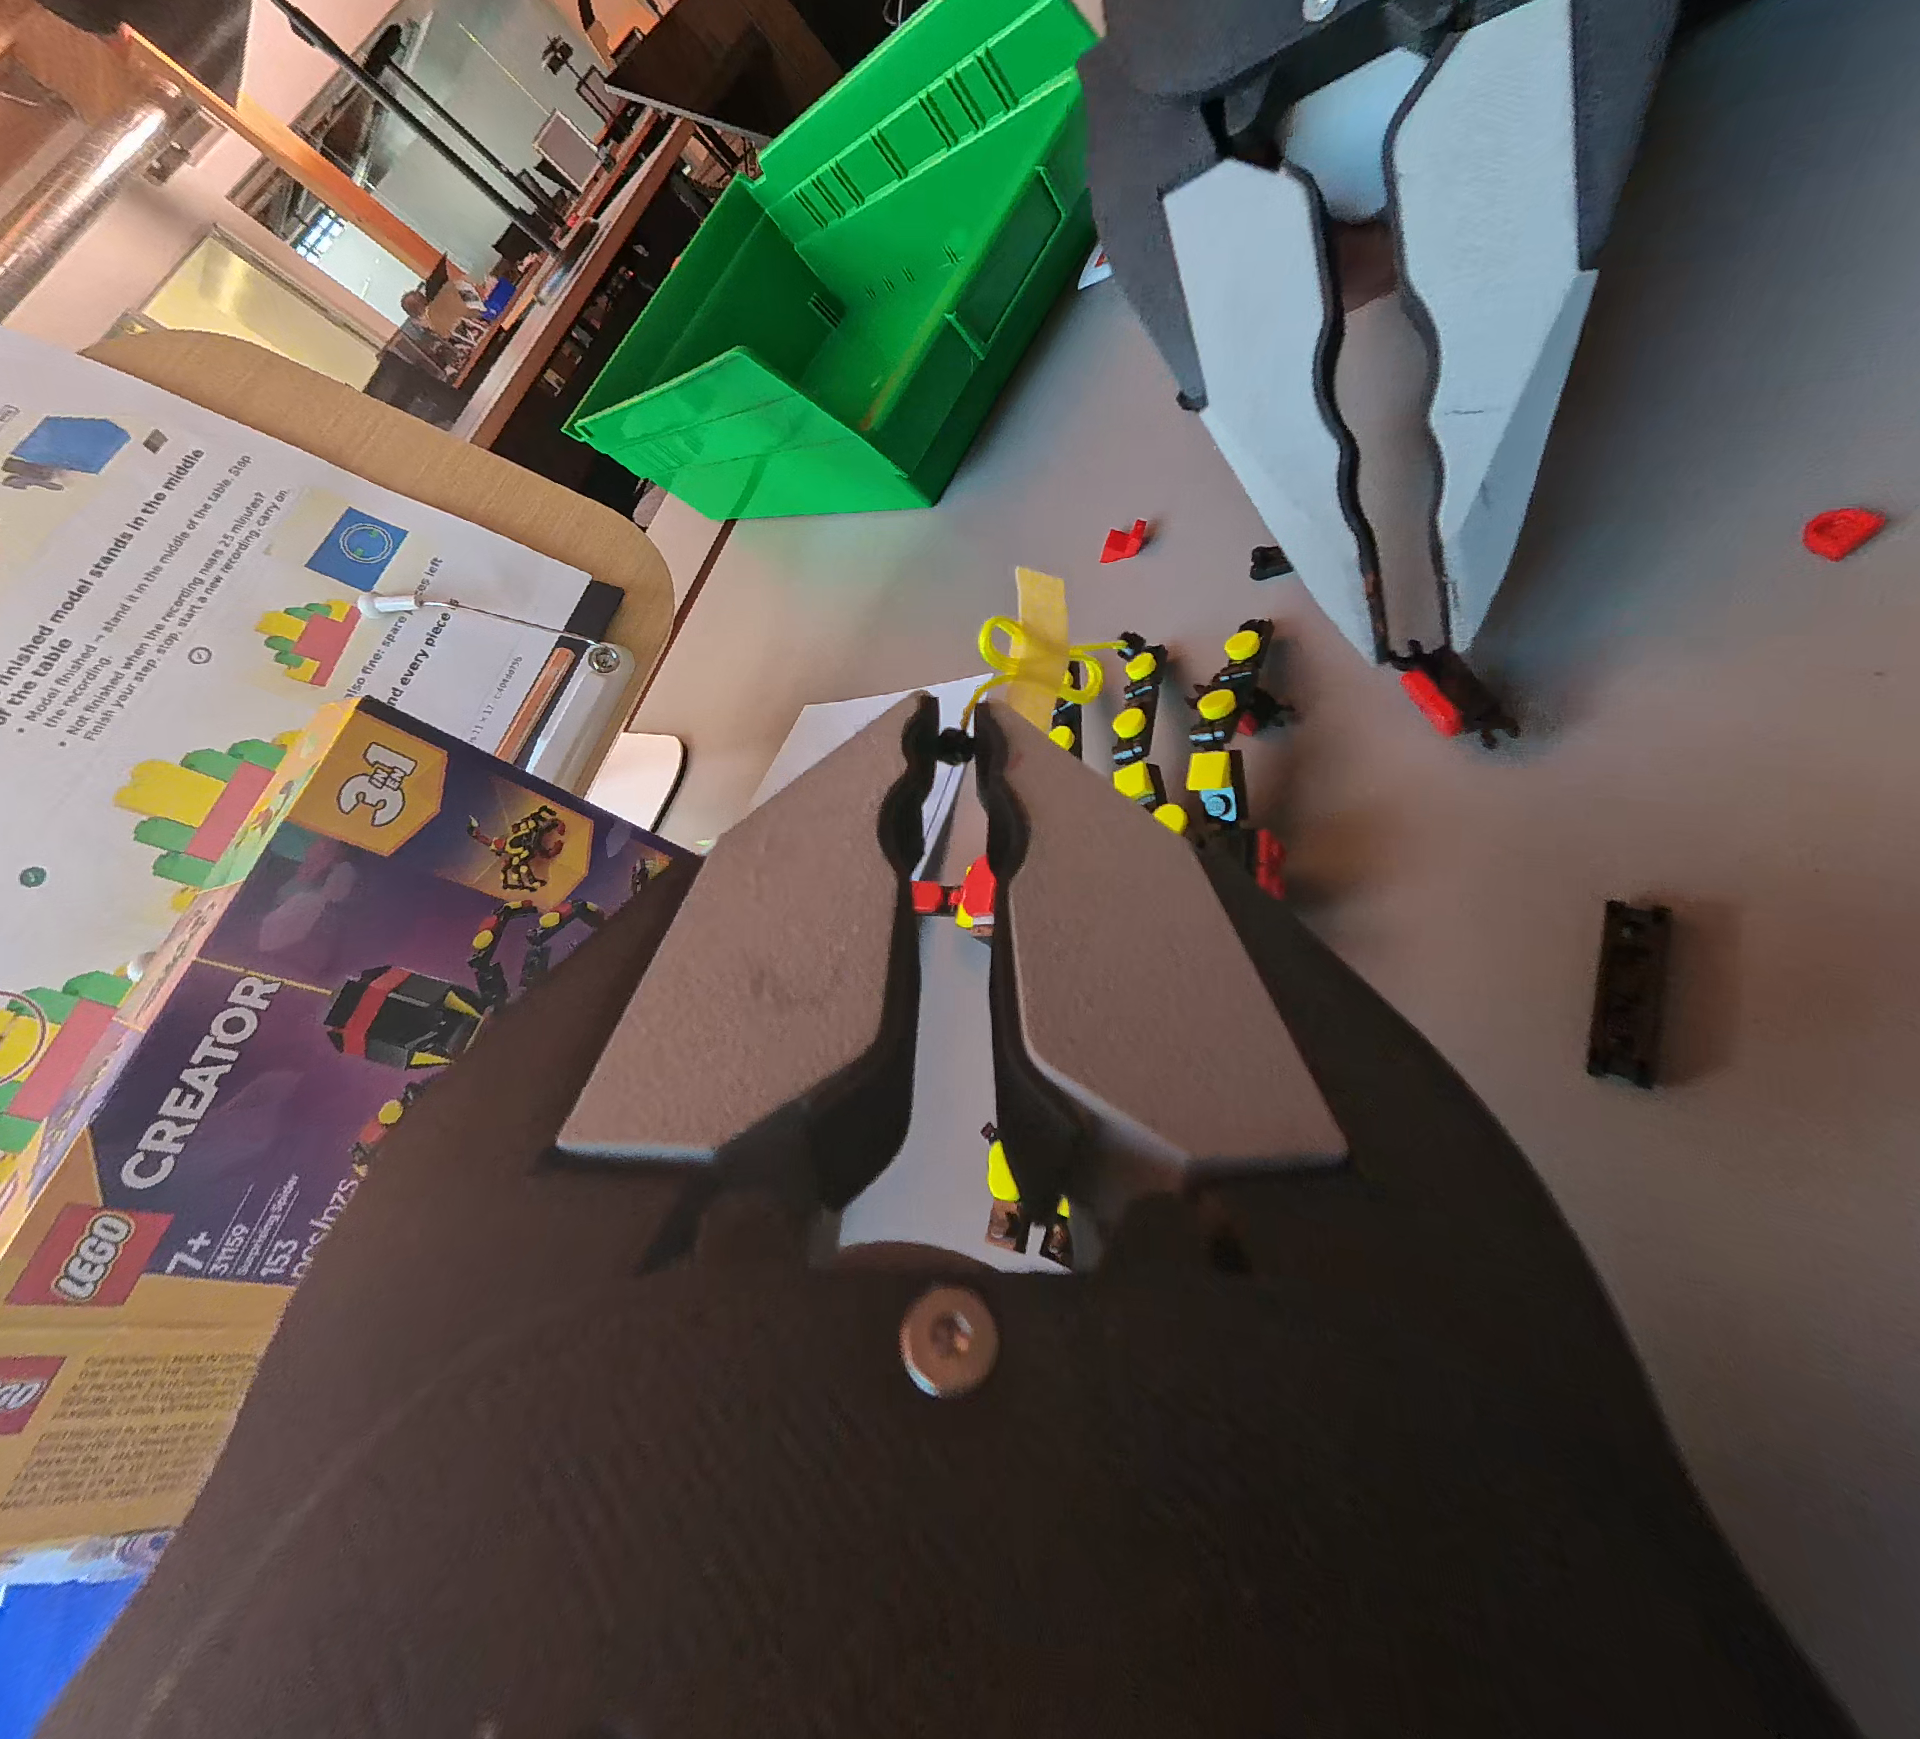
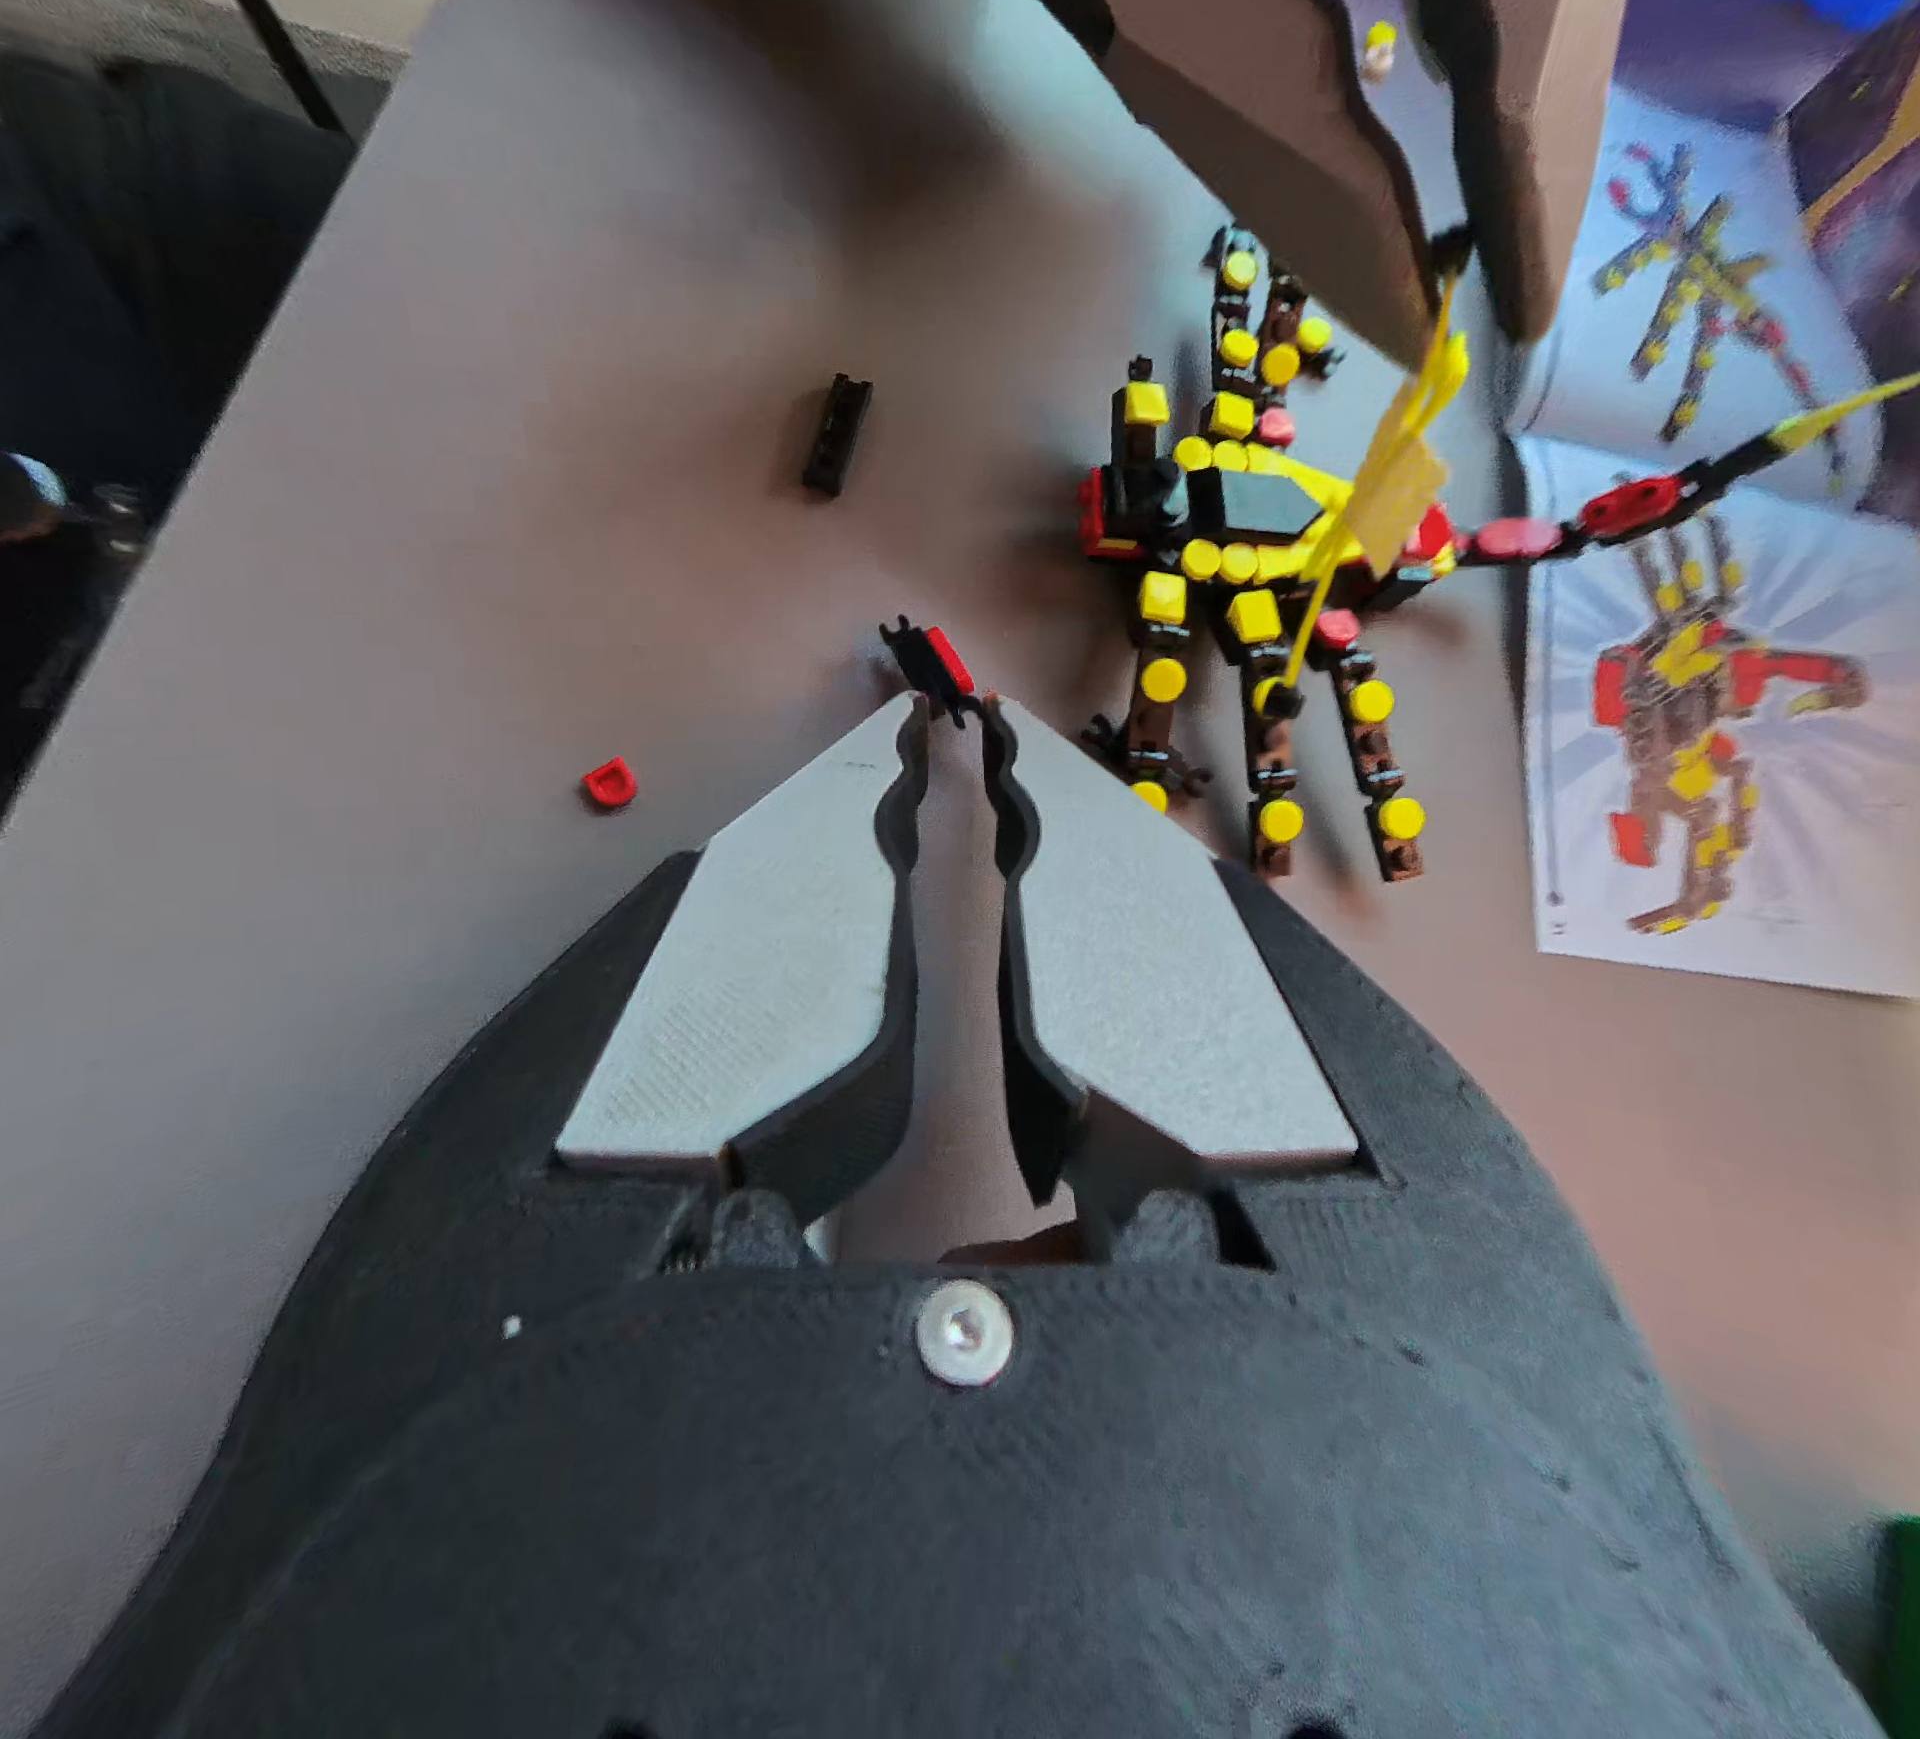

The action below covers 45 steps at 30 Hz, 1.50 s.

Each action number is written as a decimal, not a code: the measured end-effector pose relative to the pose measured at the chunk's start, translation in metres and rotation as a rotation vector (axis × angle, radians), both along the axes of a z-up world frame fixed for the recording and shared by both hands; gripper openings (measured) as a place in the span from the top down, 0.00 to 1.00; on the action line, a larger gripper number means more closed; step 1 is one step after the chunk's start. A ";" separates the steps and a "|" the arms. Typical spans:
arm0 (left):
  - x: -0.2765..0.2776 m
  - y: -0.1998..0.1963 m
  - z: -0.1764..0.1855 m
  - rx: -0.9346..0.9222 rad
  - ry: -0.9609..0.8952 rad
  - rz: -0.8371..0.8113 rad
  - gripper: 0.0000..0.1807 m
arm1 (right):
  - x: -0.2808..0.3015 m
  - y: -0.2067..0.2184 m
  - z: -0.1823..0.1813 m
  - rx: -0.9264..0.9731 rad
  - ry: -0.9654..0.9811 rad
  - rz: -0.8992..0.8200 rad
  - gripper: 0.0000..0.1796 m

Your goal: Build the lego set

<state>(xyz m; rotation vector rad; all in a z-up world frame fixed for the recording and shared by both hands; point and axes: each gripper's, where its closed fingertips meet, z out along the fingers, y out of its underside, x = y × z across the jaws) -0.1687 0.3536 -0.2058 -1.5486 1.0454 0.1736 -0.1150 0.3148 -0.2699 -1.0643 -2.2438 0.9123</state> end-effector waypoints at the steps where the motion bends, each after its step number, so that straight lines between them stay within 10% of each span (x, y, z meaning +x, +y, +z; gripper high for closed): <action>1: 0.000 0.000 -0.001 -0.002 0.001 0.000 0.98 | -0.002 0.001 0.002 0.053 0.035 0.005 0.96; 17: -0.001 0.002 -0.004 -0.020 -0.012 0.002 0.98 | -0.007 0.022 -0.007 1.052 0.161 0.103 0.97; 25: -0.002 0.002 -0.004 -0.018 -0.013 0.007 0.98 | -0.001 0.027 0.000 0.913 0.150 0.048 0.92; 35: -0.001 0.001 -0.002 -0.016 -0.014 0.001 0.98 | 0.008 0.009 0.007 0.249 0.067 -0.014 0.95; 45: 0.002 -0.001 -0.004 -0.023 -0.009 -0.013 0.98 | -0.011 0.017 -0.010 0.197 0.052 -0.100 0.96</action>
